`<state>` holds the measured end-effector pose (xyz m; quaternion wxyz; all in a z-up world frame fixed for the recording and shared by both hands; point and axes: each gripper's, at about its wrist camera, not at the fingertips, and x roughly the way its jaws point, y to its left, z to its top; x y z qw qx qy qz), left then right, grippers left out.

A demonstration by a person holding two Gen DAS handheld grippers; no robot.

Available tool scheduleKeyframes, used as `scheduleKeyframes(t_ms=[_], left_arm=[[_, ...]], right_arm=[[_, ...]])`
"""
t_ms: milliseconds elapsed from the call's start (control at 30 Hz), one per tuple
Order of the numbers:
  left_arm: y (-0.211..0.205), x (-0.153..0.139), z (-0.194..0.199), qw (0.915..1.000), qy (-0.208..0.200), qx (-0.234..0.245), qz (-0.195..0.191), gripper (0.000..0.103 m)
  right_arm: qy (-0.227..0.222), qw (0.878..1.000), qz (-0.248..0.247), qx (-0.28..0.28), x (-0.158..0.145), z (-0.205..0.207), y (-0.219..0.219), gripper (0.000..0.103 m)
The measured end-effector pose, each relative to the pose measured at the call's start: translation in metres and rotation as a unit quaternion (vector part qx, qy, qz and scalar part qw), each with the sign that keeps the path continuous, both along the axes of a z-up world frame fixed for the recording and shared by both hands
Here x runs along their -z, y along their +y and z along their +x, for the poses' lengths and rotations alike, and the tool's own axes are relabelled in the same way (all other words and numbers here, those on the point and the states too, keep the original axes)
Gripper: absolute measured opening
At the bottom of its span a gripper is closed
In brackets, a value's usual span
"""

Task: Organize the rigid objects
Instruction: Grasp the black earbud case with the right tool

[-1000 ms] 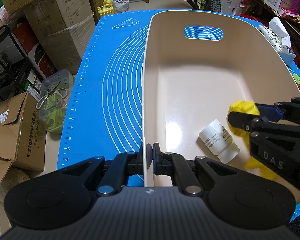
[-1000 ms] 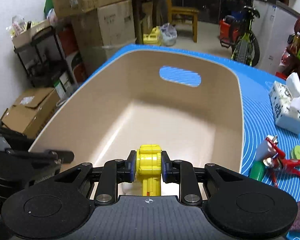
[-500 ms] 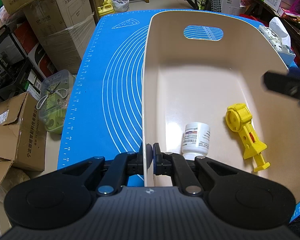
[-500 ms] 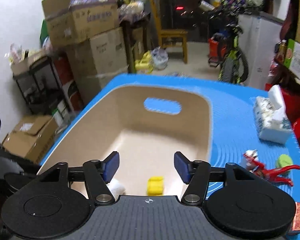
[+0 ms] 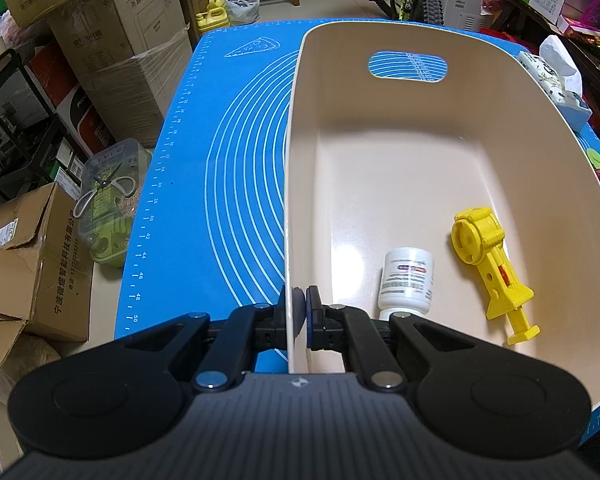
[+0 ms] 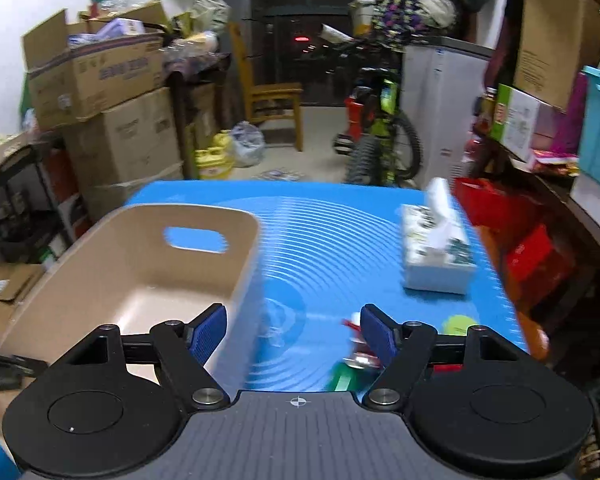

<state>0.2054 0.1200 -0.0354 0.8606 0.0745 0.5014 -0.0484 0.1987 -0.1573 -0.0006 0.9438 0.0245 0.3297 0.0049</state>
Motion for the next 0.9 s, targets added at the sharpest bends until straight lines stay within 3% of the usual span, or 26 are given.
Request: scheduleKeyframes(t_ms=[433, 800, 900], left_arm=[[0.001, -0.001, -0.001, 1.0, 0.0, -0.002, 0.001, 0.008], [0.001, -0.001, -0.001, 1.0, 0.0, -0.001, 0.001, 0.008], [0.001, -0.001, 0.0, 1.0, 0.0, -0.001, 0.001, 0.008]], right_arm=[[0.093, 0.995, -0.01, 0.038, 0.058, 0.01, -0.059, 0.078], [0.161, 0.986, -0.029, 0.017, 0.096, 0.019, -0.053, 0.078], [0.175, 0.984, -0.029, 0.015, 0.104, 0.021, -0.051, 0.073]])
